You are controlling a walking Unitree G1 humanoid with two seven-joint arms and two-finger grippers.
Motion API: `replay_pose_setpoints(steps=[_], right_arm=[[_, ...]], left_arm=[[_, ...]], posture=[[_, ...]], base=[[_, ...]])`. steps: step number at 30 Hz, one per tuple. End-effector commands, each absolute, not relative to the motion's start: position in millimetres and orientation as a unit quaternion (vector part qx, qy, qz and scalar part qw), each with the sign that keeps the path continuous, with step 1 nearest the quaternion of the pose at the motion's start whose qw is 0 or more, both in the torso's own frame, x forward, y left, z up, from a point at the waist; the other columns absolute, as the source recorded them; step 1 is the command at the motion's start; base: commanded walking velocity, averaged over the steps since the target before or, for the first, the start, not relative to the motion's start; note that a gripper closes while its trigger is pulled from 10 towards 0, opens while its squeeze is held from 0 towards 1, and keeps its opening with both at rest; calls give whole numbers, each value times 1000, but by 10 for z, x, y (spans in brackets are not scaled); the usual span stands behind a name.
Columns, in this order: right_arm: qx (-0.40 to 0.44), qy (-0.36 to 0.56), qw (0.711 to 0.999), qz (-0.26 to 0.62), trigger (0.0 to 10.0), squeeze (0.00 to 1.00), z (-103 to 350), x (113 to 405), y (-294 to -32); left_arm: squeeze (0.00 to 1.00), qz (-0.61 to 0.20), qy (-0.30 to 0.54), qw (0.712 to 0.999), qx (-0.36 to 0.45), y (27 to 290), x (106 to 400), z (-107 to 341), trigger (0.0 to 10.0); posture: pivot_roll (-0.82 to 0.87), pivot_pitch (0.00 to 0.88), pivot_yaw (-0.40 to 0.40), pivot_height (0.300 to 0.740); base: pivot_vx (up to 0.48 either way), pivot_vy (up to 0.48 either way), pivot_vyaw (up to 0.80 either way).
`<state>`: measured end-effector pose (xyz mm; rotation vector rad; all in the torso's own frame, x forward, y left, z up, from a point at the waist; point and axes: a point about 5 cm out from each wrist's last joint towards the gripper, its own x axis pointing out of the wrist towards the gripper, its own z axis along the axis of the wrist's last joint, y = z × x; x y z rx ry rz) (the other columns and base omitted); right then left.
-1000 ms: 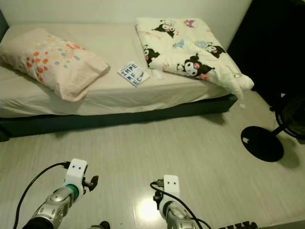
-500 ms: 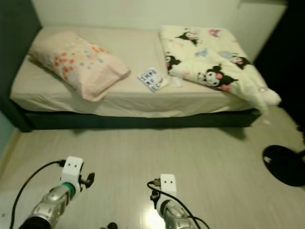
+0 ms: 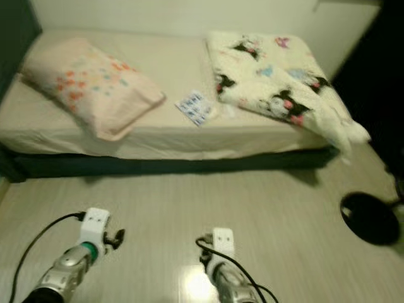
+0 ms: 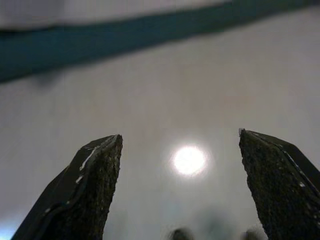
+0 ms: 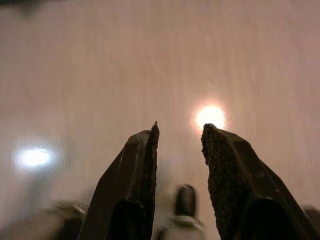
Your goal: Clean up the room
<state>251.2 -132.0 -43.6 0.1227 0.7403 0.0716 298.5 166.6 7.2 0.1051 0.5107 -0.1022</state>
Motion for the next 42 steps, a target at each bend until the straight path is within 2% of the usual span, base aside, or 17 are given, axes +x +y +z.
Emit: replay_pose_setpoints(steps=[1, 23, 28, 42], right_arm=[[64, 363, 929, 36, 10000, 0, -430, 2523, -1283], [63, 347, 935, 43, 10000, 0, -399, 2548, -1249], [61, 344, 936, 42, 10000, 0, -398, 2547, -1245], [75, 336, 938, 33, 10000, 0, -381, 2566, -1284]], left_arm=[[0, -42, 274, 959, 52, 1735, 2884, -30, 10000], [0, -36, 268, 961, 55, 1773, 2891, -10, 10000], [0, -37, 267, 961, 55, 1777, 2887, -10, 10000], [0, -31, 257, 964, 57, 1866, 2854, 18, 10000]], posture=[[110, 71, 12, 740], [119, 63, 22, 740], [117, 61, 25, 740], [129, 48, 20, 740]], base=[[322, 0, 0], [367, 0, 0], [369, 0, 800], [361, 0, 0]])
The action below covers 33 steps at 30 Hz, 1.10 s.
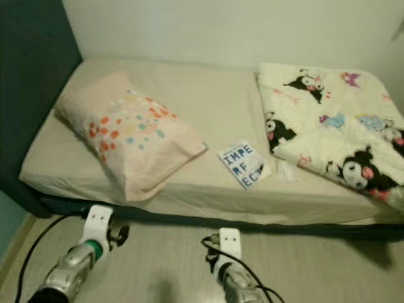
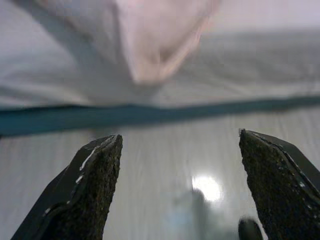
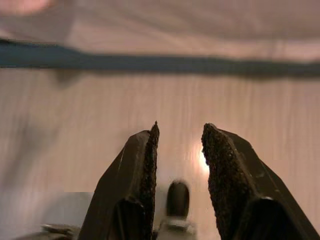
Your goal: Clean up the room
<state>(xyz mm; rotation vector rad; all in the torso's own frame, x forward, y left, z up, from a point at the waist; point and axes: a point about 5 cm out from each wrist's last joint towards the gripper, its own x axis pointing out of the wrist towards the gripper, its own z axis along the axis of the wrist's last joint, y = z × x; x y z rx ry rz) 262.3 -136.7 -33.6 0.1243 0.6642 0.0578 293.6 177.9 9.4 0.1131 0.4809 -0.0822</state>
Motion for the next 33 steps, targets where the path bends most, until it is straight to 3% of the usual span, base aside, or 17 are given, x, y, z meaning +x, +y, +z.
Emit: replay_pose_setpoints(steps=[1, 7, 15, 33], right_arm=[[75, 335, 939, 33, 10000, 0, -377, 2570, -1286], [86, 309, 947, 24, 10000, 0, -316, 2627, -1312], [158, 181, 969, 56, 10000, 0, 7, 2824, -1262], [142, 178, 970, 87, 10000, 0, 30, 2819, -1202]], left_arm=[[0, -32, 255, 965, 60, 1877, 2851, 25, 10000], [0, -32, 251, 965, 64, 1948, 2810, 33, 10000], [0, -41, 197, 976, 85, 1974, 2854, 267, 10000], [0, -20, 178, 980, 81, 2024, 2827, 415, 10000]], posture=[[129, 48, 20, 740], [140, 36, 19, 740], [139, 32, 22, 740], [144, 33, 11, 740]], base=[[352, 0, 0], [354, 0, 0], [352, 0, 0], [353, 0, 0]])
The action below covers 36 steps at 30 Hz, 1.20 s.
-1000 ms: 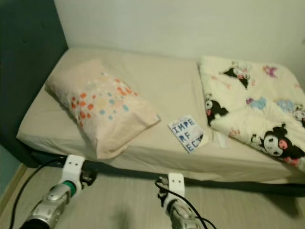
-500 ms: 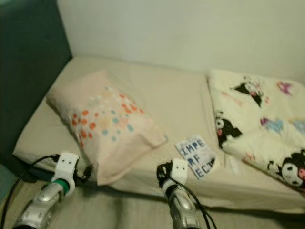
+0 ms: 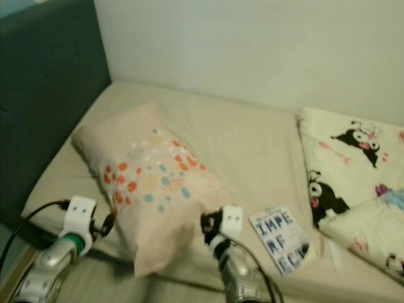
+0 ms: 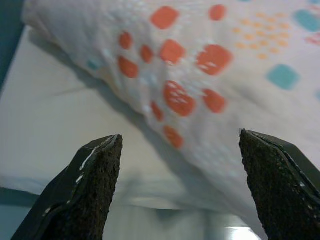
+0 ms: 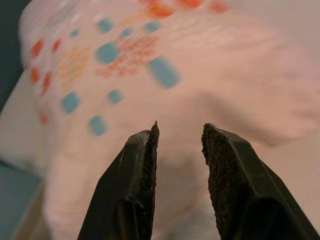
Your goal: Clean up the room
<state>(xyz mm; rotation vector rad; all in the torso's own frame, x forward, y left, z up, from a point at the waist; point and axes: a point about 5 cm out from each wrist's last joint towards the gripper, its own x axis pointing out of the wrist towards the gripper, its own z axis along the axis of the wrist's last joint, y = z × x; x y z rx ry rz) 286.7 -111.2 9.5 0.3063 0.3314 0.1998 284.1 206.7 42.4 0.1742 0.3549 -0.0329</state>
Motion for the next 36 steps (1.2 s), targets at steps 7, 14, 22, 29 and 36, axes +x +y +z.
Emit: replay_pose_setpoints(steps=[7, 14, 22, 29, 36], right_arm=[[144, 186, 972, 22, 10000, 0, -2, 2822, -1357], [139, 182, 973, -9, 10000, 0, -11, 2803, -1430], [138, 185, 973, -11, 10000, 0, -20, 2795, -1429], [133, 193, 972, -16, 10000, 0, -37, 2791, -1418], [132, 197, 971, -18, 10000, 0, -51, 2778, -1411]], left_arm=[[0, -29, 171, 981, 87, 2002, 2857, 488, 10000], [0, -35, 167, 981, 91, 1969, 2872, 532, 10000], [0, -36, 169, 982, 79, 1952, 2866, 539, 10000], [0, -42, 175, 981, 75, 1923, 2851, 545, 10000], [0, -45, 179, 980, 76, 1922, 2846, 546, 10000]], posture=[[146, 37, 6, 740], [146, 41, 14, 740], [147, 39, 15, 740], [149, 40, 16, 740], [149, 41, 18, 740]], base=[[88, 0, 0], [0, 0, 0], [0, 0, 0], [0, 207, 0], [0, 469, 0]])
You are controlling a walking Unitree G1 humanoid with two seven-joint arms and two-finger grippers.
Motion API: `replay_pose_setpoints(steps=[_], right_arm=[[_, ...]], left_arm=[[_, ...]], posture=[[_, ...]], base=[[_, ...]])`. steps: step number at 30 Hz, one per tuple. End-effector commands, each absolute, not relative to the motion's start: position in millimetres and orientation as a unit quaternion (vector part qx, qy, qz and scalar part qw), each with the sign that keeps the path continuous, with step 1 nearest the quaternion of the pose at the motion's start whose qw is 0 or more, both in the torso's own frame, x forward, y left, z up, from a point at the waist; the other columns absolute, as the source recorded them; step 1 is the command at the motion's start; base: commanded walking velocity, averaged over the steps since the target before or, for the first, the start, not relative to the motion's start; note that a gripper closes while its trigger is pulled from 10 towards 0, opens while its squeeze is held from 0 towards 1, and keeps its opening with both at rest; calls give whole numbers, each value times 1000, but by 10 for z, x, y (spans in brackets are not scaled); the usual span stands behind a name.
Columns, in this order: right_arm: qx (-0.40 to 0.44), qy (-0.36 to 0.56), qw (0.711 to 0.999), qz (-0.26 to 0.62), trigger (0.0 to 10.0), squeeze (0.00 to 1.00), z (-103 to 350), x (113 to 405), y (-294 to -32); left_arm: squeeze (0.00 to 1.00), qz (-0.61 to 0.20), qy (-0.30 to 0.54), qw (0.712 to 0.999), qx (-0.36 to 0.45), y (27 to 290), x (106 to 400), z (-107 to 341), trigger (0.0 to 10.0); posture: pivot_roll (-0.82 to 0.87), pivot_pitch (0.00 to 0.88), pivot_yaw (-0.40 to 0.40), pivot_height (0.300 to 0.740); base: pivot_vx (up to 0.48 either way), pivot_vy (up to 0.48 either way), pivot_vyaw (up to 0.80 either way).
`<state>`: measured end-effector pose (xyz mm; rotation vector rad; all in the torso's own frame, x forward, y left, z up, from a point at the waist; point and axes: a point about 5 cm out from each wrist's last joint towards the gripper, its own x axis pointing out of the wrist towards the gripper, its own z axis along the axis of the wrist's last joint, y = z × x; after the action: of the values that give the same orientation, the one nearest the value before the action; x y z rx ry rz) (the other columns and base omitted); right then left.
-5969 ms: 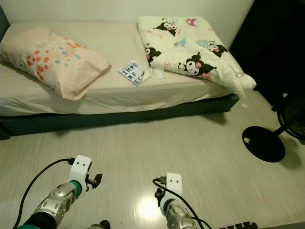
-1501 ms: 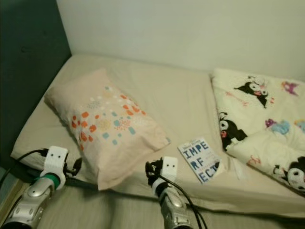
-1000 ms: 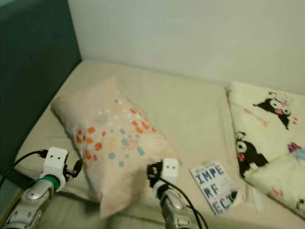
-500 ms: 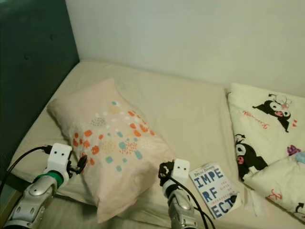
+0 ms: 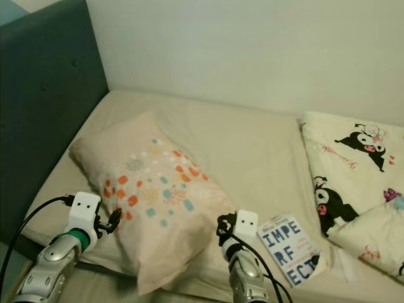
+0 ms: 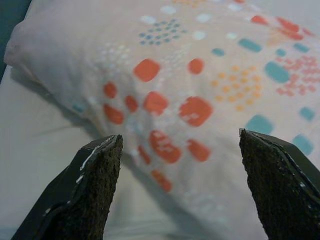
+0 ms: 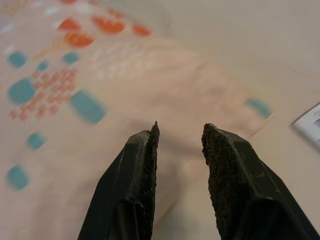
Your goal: Clean up the room
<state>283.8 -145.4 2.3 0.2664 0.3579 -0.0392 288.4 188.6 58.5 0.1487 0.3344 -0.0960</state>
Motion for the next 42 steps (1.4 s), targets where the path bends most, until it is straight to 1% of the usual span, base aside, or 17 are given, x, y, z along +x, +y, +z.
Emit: replay_pose_setpoints(steps=[1, 6, 10, 21, 25, 29, 32, 36, 39, 42], right_arm=[[132, 197, 971, -18, 10000, 0, -51, 2778, -1411], [132, 199, 971, -18, 10000, 0, -57, 2775, -1407], [132, 199, 971, -17, 10000, 0, -58, 2775, -1406], [134, 202, 970, -21, 10000, 0, -73, 2763, -1408], [134, 203, 970, -22, 10000, 0, -74, 2765, -1412], [134, 200, 970, -24, 10000, 0, -68, 2768, -1417], [138, 189, 971, -42, 10000, 0, -39, 2788, -1453], [140, 181, 972, -58, 10000, 0, -19, 2803, -1493], [134, 142, 977, -81, 10000, 0, 92, 2863, -1566], [115, 126, 982, -83, 10000, 0, 150, 2892, -1577]], left_arm=[[0, -45, 179, 980, 76, 1922, 2846, 546, 10000], [0, -45, 181, 979, 79, 1926, 2842, 554, 10000], [0, -46, 185, 977, 97, 1940, 2842, 560, 10000], [0, -37, 200, 975, 85, 1996, 2819, 541, 10000], [0, -36, 211, 973, 81, 1992, 2818, 521, 10000], [0, -55, 212, 971, 93, 1944, 2821, 511, 10000], [0, -77, 205, 971, 91, 1873, 2817, 520, 10000], [0, -80, 202, 972, 89, 1861, 2821, 525, 10000], [0, -73, 180, 978, 80, 1864, 2835, 565, 10000], [0, -71, 178, 978, 81, 1871, 2813, 555, 10000]], posture=[[149, 41, 18, 740], [151, 41, 20, 740], [151, 41, 20, 740], [151, 41, 20, 740], [151, 41, 25, 740], [152, 35, 28, 740], [152, 35, 28, 740], [148, 30, 30, 740], [141, 25, 23, 730], [135, 21, 24, 720]], base=[[0, 480, 0], [0, 480, 0], [0, 65, 0], [0, -470, 0], [0, 0, 0], [0, 0, 0], [0, 0, 0], [0, 0, 0], [0, 0, 0], [0, 0, 0]])
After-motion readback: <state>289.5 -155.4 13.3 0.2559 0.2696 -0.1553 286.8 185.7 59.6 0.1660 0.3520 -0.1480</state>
